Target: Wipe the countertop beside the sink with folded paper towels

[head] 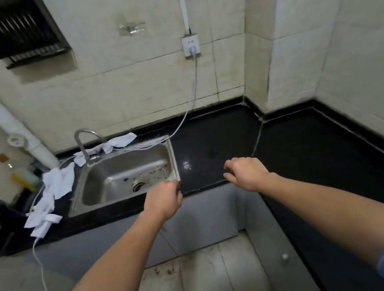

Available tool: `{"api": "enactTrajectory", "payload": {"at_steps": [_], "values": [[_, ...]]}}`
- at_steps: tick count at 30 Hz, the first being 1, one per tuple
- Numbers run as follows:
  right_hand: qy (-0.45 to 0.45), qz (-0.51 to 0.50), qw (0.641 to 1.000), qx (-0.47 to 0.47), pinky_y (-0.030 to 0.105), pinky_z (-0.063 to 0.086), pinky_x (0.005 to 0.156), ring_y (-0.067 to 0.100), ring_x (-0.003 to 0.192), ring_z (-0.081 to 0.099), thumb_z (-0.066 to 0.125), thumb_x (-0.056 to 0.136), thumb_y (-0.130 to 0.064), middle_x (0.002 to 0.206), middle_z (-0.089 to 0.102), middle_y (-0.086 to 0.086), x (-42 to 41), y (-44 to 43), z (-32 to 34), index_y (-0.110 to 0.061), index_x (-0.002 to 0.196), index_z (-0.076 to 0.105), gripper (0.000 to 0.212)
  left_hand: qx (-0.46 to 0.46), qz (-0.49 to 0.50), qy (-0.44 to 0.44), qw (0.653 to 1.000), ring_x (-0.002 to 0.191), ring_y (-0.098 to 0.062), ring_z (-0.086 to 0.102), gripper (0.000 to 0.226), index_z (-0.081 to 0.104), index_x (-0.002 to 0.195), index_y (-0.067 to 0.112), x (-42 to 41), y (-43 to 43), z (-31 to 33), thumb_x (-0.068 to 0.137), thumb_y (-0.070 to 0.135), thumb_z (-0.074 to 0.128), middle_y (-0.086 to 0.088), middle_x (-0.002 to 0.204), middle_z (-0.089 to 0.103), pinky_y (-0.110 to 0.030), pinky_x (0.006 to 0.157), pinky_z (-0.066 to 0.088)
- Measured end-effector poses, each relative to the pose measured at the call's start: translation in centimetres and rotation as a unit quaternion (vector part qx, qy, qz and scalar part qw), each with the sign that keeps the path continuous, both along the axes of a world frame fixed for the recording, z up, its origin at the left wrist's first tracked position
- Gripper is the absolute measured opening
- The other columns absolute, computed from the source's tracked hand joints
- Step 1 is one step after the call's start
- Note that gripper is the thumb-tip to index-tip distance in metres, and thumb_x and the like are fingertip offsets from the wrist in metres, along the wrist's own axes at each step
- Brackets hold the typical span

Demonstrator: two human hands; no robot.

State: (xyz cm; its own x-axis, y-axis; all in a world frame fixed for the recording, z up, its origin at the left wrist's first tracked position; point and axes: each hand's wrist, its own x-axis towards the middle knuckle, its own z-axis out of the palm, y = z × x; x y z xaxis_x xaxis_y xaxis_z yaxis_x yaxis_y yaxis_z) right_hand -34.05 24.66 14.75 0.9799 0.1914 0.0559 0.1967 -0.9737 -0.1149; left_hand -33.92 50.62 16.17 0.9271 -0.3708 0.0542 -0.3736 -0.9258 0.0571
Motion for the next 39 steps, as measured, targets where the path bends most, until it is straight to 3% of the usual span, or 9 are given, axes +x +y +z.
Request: {"api": "enactTrajectory", "payload": {"at_steps": [10,22,30,37,39], "values": [[0.031,0.130,0.991,-0.024,0.040,0.050,0.079,0.029,0.100,0.061,0.043,0.095,-0.044,0.113,0.061,0.005,16.9,10.1,-2.0,-0.021,0.117,0.055,0.034,-0.021,0.137,0.054,0.989,0.096,-0.030,0.061,0.023,0.060,0.109,0.019,10.5,8.9,-2.0,0.092,0.030,0.048,-0.008,0.104,0.066,-0.036,0.078,0.048],[0.068,0.122,0.990,-0.007,0.036,0.046,0.075,0.024,0.095,0.060,0.042,0.095,-0.045,0.107,0.061,0.001,34.2,20.4,-4.3,-0.023,0.107,0.055,0.028,-0.029,0.167,0.093,0.981,0.100,-0.025,0.061,0.025,0.061,0.106,0.019,28.5,19.4,-4.3,0.090,0.032,0.047,-0.003,0.109,0.067,-0.033,0.078,0.046],[0.120,0.149,0.981,-0.019,0.036,0.047,0.076,0.025,0.096,0.059,0.041,0.096,-0.042,0.109,0.060,0.001,41.5,21.7,-7.5,-0.022,0.112,0.053,0.028,-0.032,0.167,0.138,0.976,0.102,-0.023,0.059,0.027,0.059,0.113,0.017,36.2,19.9,-7.2,0.093,0.030,0.045,-0.003,0.112,0.065,-0.035,0.084,0.048],[0.157,0.180,0.971,0.008,0.036,0.046,0.078,0.025,0.100,0.060,0.042,0.096,-0.042,0.116,0.060,0.002,49.6,21.5,-11.2,-0.022,0.119,0.054,0.033,-0.048,0.231,0.164,0.958,0.105,-0.028,0.057,0.029,0.056,0.115,0.013,46.3,18.8,-8.9,0.091,0.027,0.049,-0.009,0.118,0.058,-0.036,0.078,0.045],[0.164,0.188,0.968,0.023,0.035,0.047,0.079,0.024,0.100,0.059,0.043,0.096,-0.042,0.116,0.060,0.002,52.0,21.6,-11.9,-0.022,0.118,0.055,0.032,-0.073,0.263,0.167,0.948,0.106,-0.028,0.056,0.029,0.054,0.116,0.013,49.6,18.8,-9.5,0.092,0.029,0.050,-0.009,0.120,0.055,-0.040,0.083,0.047]]}}
